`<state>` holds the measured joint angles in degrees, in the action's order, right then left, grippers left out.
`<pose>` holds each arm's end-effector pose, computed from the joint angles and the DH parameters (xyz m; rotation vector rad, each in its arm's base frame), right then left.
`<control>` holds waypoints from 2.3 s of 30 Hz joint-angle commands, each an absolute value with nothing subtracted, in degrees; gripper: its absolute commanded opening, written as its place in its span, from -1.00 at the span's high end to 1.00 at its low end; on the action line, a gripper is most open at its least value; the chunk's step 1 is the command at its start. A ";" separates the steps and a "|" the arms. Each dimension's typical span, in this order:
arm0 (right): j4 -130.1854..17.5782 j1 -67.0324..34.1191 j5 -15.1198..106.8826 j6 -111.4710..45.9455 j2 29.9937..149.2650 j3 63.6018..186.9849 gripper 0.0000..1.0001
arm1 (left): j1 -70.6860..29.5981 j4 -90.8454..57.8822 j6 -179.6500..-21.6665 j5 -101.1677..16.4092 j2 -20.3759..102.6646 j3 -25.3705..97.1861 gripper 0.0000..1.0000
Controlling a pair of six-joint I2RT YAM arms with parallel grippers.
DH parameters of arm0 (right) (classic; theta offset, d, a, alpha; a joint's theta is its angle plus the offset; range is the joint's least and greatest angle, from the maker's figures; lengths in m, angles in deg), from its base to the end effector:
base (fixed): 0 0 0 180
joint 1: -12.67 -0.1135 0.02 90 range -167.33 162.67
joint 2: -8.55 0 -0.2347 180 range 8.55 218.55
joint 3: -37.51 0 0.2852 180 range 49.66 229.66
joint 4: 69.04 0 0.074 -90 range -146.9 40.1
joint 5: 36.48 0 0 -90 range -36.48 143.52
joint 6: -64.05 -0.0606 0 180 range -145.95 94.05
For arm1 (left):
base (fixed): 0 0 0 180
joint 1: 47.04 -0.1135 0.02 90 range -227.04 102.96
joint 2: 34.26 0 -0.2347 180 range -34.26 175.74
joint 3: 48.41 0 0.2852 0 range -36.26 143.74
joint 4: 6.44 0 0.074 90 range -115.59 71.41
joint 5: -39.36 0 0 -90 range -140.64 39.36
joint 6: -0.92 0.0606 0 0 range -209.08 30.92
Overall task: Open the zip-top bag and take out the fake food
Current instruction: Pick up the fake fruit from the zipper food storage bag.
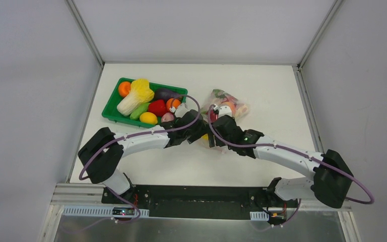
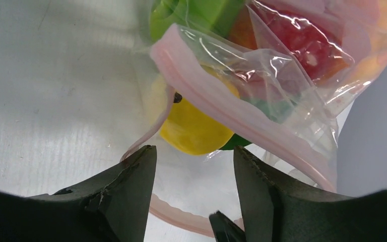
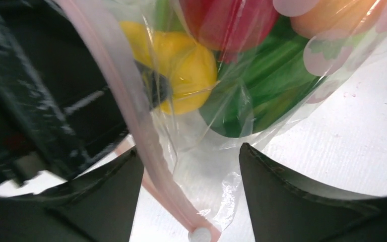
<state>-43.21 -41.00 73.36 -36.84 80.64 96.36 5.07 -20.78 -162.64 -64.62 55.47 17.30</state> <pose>0.2104 0.2514 0.1889 -0.6340 2.1228 0.2351 0.2471 -0.2937 0.1497 -0.5811 2.3100 -0.8905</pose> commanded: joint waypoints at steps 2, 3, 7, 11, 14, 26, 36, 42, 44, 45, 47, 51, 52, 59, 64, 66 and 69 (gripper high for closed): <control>-43.98 -41.41 81.53 -38.31 84.43 97.59 -0.04 | 4.21 -16.19 -164.36 -63.80 54.00 15.44 -0.20; -43.91 -41.52 81.40 -38.78 84.44 97.73 0.20 | 4.07 -15.80 -164.60 -63.68 53.92 15.16 -0.21; -45.63 -41.74 78.89 -41.43 83.35 97.27 0.83 | 3.58 -14.42 -165.33 -63.43 53.59 14.14 -0.26; -47.02 -42.38 78.43 -45.91 83.27 96.88 1.00 | 3.33 -14.35 -165.39 -64.26 53.16 14.00 -0.28; -47.43 -42.91 79.11 -48.74 83.67 96.96 1.00 | 3.32 -14.72 -165.54 -65.36 53.23 14.14 -0.28; -51.70 -45.18 81.12 -55.63 83.75 94.84 1.00 | 3.28 -17.46 -164.13 -66.95 52.63 15.07 -0.28; -52.77 -46.05 78.54 -57.74 84.00 92.56 1.00 | 3.27 -17.53 -160.64 -69.91 57.69 18.37 -0.44; -52.87 -46.12 77.58 -57.60 83.97 92.17 1.00 | 3.31 -16.02 -160.19 -70.87 60.79 18.61 -0.51; -52.87 -46.08 77.21 -57.65 83.98 91.88 1.00 | 3.30 -15.88 -159.44 -71.20 61.43 18.83 -0.52; -52.86 -46.12 77.10 -57.75 83.96 91.79 1.00 | 3.29 -15.86 -159.11 -71.16 61.71 19.04 -0.51; -52.77 -46.11 77.21 -57.94 83.83 91.55 1.00 | 3.31 -15.90 -158.89 -70.55 62.22 19.38 -0.47; -52.23 -46.08 78.34 -57.97 83.66 91.66 1.00 | 3.32 -15.95 -158.22 -68.87 61.78 19.15 -0.21; -52.03 -46.06 78.70 -58.02 83.50 91.65 1.00 | 3.34 -16.14 -157.72 -68.59 61.31 19.04 -0.11; -50.42 -46.13 80.99 -58.38 82.67 91.06 1.00 | 3.34 -19.42 -154.38 -65.48 57.79 19.13 0.36; -47.21 -46.07 84.38 -59.13 82.22 91.58 1.00 | 3.45 -25.13 -149.76 -61.14 54.74 21.79 0.51; -46.07 -46.13 86.06 -59.37 81.93 91.59 1.00 | 3.53 -27.36 -147.95 -59.08 53.21 22.69 0.53; -44.95 -46.06 88.31 -60.04 81.15 91.30 1.00 | 3.51 -31.27 -145.44 -55.92 51.22 23.53 0.53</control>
<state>-48.04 -45.76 83.04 -58.48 83.64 91.31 3.85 -25.04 -150.77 -61.01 55.89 20.53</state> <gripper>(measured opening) 0.007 0.590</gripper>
